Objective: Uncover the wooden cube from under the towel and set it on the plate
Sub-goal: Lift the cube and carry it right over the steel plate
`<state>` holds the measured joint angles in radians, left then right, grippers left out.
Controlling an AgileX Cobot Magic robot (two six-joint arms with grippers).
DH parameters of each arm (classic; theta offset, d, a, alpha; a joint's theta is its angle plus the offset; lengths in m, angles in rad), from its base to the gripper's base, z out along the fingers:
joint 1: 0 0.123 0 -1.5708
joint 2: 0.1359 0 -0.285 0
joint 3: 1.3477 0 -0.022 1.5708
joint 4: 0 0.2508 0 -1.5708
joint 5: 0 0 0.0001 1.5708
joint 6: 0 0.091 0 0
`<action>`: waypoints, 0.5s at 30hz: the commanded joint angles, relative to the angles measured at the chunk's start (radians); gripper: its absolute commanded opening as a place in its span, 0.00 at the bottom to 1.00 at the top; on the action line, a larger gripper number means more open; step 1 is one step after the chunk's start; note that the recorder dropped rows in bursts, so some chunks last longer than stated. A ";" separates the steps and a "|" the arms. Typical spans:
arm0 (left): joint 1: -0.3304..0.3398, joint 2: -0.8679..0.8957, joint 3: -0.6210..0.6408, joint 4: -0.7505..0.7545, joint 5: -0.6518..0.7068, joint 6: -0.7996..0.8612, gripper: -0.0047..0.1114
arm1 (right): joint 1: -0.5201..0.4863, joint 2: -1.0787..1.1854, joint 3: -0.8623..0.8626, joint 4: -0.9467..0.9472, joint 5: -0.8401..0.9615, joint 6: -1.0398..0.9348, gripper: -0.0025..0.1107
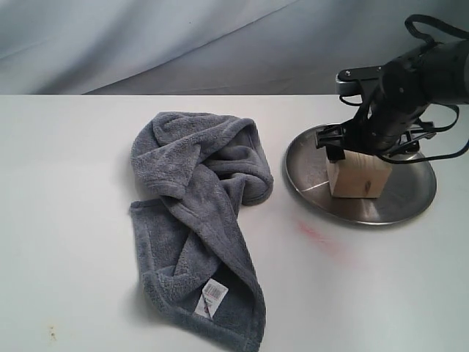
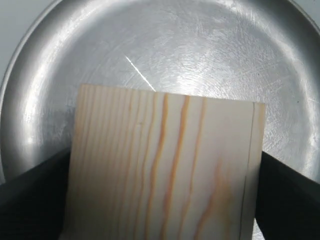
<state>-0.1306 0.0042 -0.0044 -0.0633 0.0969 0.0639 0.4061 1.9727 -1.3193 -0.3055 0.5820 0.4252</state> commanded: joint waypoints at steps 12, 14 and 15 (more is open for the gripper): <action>0.002 -0.004 0.004 -0.002 -0.013 -0.003 0.04 | -0.008 -0.008 -0.004 0.007 -0.022 0.006 0.37; 0.002 -0.004 0.004 -0.002 -0.013 -0.003 0.04 | -0.008 -0.008 -0.004 0.007 -0.026 0.006 0.41; 0.002 -0.004 0.004 -0.002 -0.013 -0.003 0.04 | -0.008 -0.008 -0.004 0.007 -0.028 0.006 0.44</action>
<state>-0.1306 0.0042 -0.0044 -0.0633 0.0969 0.0639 0.4051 1.9768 -1.3193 -0.2974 0.5815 0.4273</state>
